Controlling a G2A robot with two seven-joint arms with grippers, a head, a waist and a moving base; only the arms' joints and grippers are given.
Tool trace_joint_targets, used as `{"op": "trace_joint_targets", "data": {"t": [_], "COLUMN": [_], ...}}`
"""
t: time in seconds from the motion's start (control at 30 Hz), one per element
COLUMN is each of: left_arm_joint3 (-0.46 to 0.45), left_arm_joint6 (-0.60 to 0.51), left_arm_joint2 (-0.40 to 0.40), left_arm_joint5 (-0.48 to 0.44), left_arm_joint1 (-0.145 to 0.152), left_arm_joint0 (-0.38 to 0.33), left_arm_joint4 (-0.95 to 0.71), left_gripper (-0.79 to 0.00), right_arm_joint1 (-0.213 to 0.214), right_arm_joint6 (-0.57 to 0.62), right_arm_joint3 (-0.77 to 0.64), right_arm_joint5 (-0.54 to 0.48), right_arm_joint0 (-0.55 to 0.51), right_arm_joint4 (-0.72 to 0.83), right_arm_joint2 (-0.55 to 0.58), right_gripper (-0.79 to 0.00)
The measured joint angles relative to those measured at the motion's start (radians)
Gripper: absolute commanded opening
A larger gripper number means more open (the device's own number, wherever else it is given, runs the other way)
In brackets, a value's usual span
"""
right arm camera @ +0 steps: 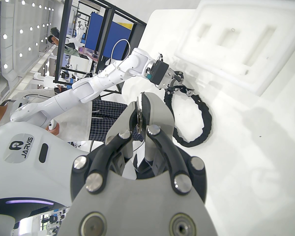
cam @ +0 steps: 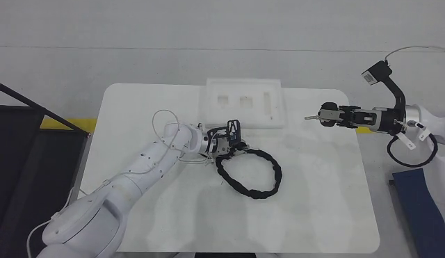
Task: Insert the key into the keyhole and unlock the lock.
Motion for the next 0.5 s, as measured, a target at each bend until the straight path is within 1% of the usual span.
{"op": "trace_joint_targets", "data": {"t": [0.1,0.2,0.3,0.5], "left_arm_joint3": [-0.004,-0.020,-0.040,-0.124], "left_arm_joint6": [-0.008,0.008,0.031,0.080], "left_arm_joint2": [-0.010,-0.026,-0.046,-0.097], "left_arm_joint5": [-0.009,-0.027,-0.056,-0.119], "left_arm_joint1": [-0.002,0.000,0.006,0.029], "left_arm_joint0": [-0.007,-0.013,-0.015,-0.014], "left_arm_joint4": [-0.010,-0.022,-0.037,-0.047], "left_gripper": [-0.785,-0.785,-0.785,-0.785], "right_arm_joint1": [0.000,0.000,0.000,0.000], "right_arm_joint6": [0.000,0.000,0.000,0.000], "right_arm_joint3": [0.000,0.000,0.000,0.000], "right_arm_joint5": [0.000,0.000,0.000,0.000], "right_arm_joint0": [0.000,0.000,0.000,0.000], "right_arm_joint4": [0.000,0.000,0.000,0.000], "right_arm_joint2": [0.000,0.000,0.000,0.000], "right_gripper": [-0.785,-0.785,-0.785,-0.785]}}
